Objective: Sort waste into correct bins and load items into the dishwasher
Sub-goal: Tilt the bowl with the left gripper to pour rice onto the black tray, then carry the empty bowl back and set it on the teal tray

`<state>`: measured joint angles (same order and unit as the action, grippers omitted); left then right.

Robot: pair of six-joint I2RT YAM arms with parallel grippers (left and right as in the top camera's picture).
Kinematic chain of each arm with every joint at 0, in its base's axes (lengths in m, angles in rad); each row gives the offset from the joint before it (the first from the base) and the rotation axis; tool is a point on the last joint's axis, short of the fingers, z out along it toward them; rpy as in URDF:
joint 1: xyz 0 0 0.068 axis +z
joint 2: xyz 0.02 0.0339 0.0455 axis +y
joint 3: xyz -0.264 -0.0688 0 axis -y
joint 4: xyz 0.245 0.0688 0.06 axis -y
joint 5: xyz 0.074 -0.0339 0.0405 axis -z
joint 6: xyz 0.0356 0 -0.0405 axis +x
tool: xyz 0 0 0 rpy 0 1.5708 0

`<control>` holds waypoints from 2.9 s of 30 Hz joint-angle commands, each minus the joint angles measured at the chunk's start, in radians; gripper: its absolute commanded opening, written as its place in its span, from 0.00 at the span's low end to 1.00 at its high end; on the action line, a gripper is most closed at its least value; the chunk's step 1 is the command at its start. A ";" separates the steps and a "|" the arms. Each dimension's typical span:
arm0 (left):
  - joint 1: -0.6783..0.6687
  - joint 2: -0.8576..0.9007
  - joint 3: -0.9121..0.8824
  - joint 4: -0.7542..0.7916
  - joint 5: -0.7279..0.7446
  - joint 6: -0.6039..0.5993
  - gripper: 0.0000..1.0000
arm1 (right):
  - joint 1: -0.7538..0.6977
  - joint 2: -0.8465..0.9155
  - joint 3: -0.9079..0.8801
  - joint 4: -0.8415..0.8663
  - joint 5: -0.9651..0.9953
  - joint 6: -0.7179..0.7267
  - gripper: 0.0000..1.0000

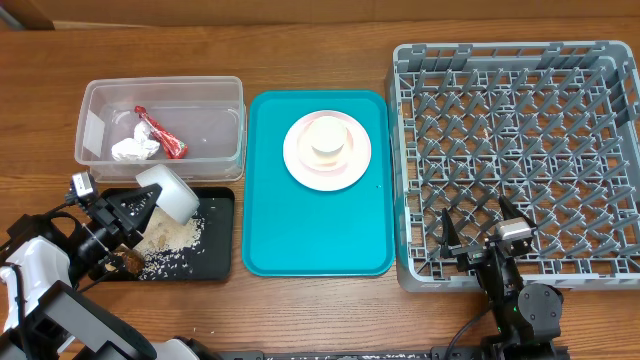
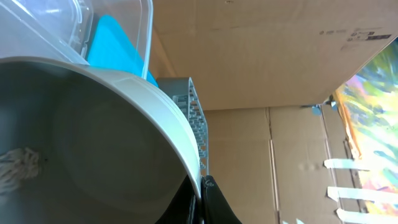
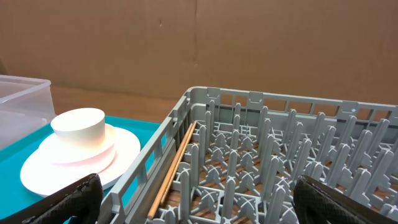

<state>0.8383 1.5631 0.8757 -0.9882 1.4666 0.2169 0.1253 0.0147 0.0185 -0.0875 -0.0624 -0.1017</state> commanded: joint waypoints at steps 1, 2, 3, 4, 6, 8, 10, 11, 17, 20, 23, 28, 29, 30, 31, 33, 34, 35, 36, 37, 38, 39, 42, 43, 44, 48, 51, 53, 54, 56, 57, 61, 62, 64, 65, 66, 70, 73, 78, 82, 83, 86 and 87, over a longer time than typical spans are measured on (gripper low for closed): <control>-0.001 -0.024 -0.005 -0.021 0.034 0.012 0.04 | 0.005 -0.012 -0.011 0.007 0.010 0.000 1.00; -0.001 -0.024 -0.005 -0.009 0.034 0.012 0.04 | 0.005 -0.012 -0.011 0.007 0.010 0.000 1.00; -0.001 -0.024 -0.005 0.010 0.023 0.010 0.04 | 0.005 -0.012 -0.011 0.007 0.010 0.000 1.00; -0.001 -0.024 -0.005 0.011 0.017 -0.005 0.04 | 0.005 -0.012 -0.011 0.007 0.010 0.000 1.00; -0.001 -0.024 -0.005 -0.019 0.021 -0.034 0.04 | 0.005 -0.012 -0.011 0.007 0.010 0.000 1.00; -0.001 -0.024 -0.005 -0.015 0.026 -0.028 0.04 | 0.005 -0.012 -0.011 0.007 0.010 0.000 1.00; -0.001 -0.024 -0.005 0.008 0.016 -0.037 0.04 | 0.005 -0.012 -0.011 0.007 0.010 0.000 1.00; -0.001 -0.024 -0.005 0.002 0.016 -0.039 0.04 | 0.005 -0.012 -0.011 0.007 0.010 0.000 1.00; -0.001 -0.024 -0.005 0.047 -0.008 -0.043 0.04 | 0.005 -0.012 -0.011 0.007 0.010 0.000 1.00; -0.001 -0.024 -0.005 0.034 -0.008 -0.042 0.04 | 0.005 -0.012 -0.011 0.007 0.010 0.000 1.00; -0.009 -0.024 -0.005 0.006 -0.006 -0.042 0.04 | 0.005 -0.012 -0.011 0.007 0.010 0.000 1.00; -0.042 -0.024 -0.005 -0.006 0.001 -0.042 0.04 | 0.005 -0.012 -0.011 0.007 0.010 0.000 1.00; -0.047 -0.024 -0.005 -0.006 0.001 -0.042 0.04 | 0.005 -0.012 -0.011 0.007 0.010 0.000 1.00; -0.050 -0.024 -0.004 -0.007 0.000 -0.042 0.04 | 0.005 -0.012 -0.011 0.007 0.010 0.000 1.00; -0.053 -0.024 -0.004 -0.008 -0.001 -0.042 0.04 | 0.005 -0.012 -0.011 0.007 0.010 0.000 1.00; -0.066 -0.024 -0.004 -0.033 -0.006 -0.038 0.04 | 0.005 -0.012 -0.011 0.007 0.010 0.000 1.00; -0.074 -0.024 -0.004 -0.048 -0.006 -0.037 0.04 | 0.005 -0.012 -0.011 0.007 0.010 0.000 1.00; -0.083 -0.025 -0.004 -0.057 -0.006 -0.037 0.04 | 0.005 -0.012 -0.011 0.007 0.010 0.000 1.00; -0.093 -0.027 -0.004 -0.063 -0.003 -0.037 0.04 | 0.005 -0.012 -0.011 0.007 0.010 0.000 1.00; -0.102 -0.029 -0.004 -0.067 0.001 -0.038 0.04 | 0.005 -0.012 -0.011 0.007 0.010 0.000 1.00; -0.115 -0.033 -0.003 -0.078 0.002 -0.038 0.04 | 0.005 -0.012 -0.011 0.007 0.010 0.000 1.00; -0.127 -0.037 -0.002 -0.086 0.006 -0.038 0.04 | 0.005 -0.012 -0.011 0.007 0.010 0.000 1.00; -0.169 -0.053 0.003 -0.111 0.016 -0.037 0.04 | 0.005 -0.012 -0.011 0.007 0.010 0.000 1.00; -0.185 -0.061 0.004 -0.113 0.016 -0.038 0.04 | 0.005 -0.012 -0.011 0.007 0.010 0.000 1.00; -0.198 -0.069 0.004 -0.113 0.012 -0.038 0.04 | 0.005 -0.012 -0.011 0.007 0.010 0.000 1.00; -0.245 -0.110 0.004 -0.113 -0.007 -0.042 0.04 | 0.005 -0.012 -0.011 0.007 0.010 0.000 1.00; -0.279 -0.139 0.005 -0.109 -0.008 -0.066 0.04 | 0.005 -0.012 -0.011 0.007 0.010 0.000 1.00; -0.301 -0.149 0.006 -0.107 -0.011 -0.069 0.04 | 0.005 -0.012 -0.011 0.007 0.010 0.000 1.00; -0.312 -0.153 0.006 -0.107 -0.011 -0.069 0.04 | 0.005 -0.012 -0.011 0.007 0.010 0.000 1.00; -0.333 -0.156 0.006 -0.107 -0.014 -0.076 0.04 | 0.005 -0.012 -0.011 0.007 0.010 0.000 1.00; -0.346 -0.158 0.006 -0.107 -0.023 -0.087 0.04 | 0.005 -0.012 -0.011 0.007 0.010 0.000 1.00; -0.399 -0.159 0.006 -0.107 -0.065 -0.110 0.04 | 0.005 -0.012 -0.011 0.007 0.010 0.000 1.00; -0.414 -0.159 0.006 -0.107 -0.069 -0.109 0.04 | 0.005 -0.012 -0.011 0.007 0.010 0.000 1.00; -0.440 -0.159 0.007 -0.106 -0.084 -0.114 0.04 | 0.005 -0.012 -0.011 0.007 0.010 0.000 1.00; -0.452 -0.159 0.007 -0.103 -0.091 -0.122 0.04 | 0.005 -0.012 -0.011 0.007 0.010 0.000 1.00; -0.464 -0.159 0.007 -0.098 -0.095 -0.127 0.04 | 0.005 -0.012 -0.011 0.007 0.010 0.000 1.00; -0.509 -0.159 0.008 -0.053 -0.118 -0.190 0.04 | 0.005 -0.012 -0.011 0.007 0.010 0.000 1.00; -0.552 -0.159 0.009 -0.012 -0.144 -0.246 0.04 | 0.005 -0.012 -0.011 0.007 0.010 0.000 1.00; -0.636 -0.159 0.010 0.059 -0.315 -0.379 0.04 | 0.005 -0.012 -0.011 0.007 0.010 0.000 1.00; -0.745 -0.159 0.010 0.142 -0.424 -0.486 0.04 | 0.005 -0.012 -0.011 0.007 0.010 0.000 1.00; -0.779 -0.159 0.010 0.172 -0.450 -0.516 0.04 | 0.005 -0.012 -0.011 0.007 0.010 0.000 1.00; -0.876 -0.159 0.010 0.248 -0.554 -0.621 0.04 | 0.005 -0.012 -0.011 0.007 0.010 0.000 1.00; -0.904 -0.159 0.010 0.268 -0.590 -0.652 0.04 | 0.005 -0.012 -0.011 0.007 0.010 0.000 1.00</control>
<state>0.0021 1.4239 0.8757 -0.7483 1.0218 -0.2897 0.1253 0.0147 0.0185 -0.0872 -0.0620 -0.1017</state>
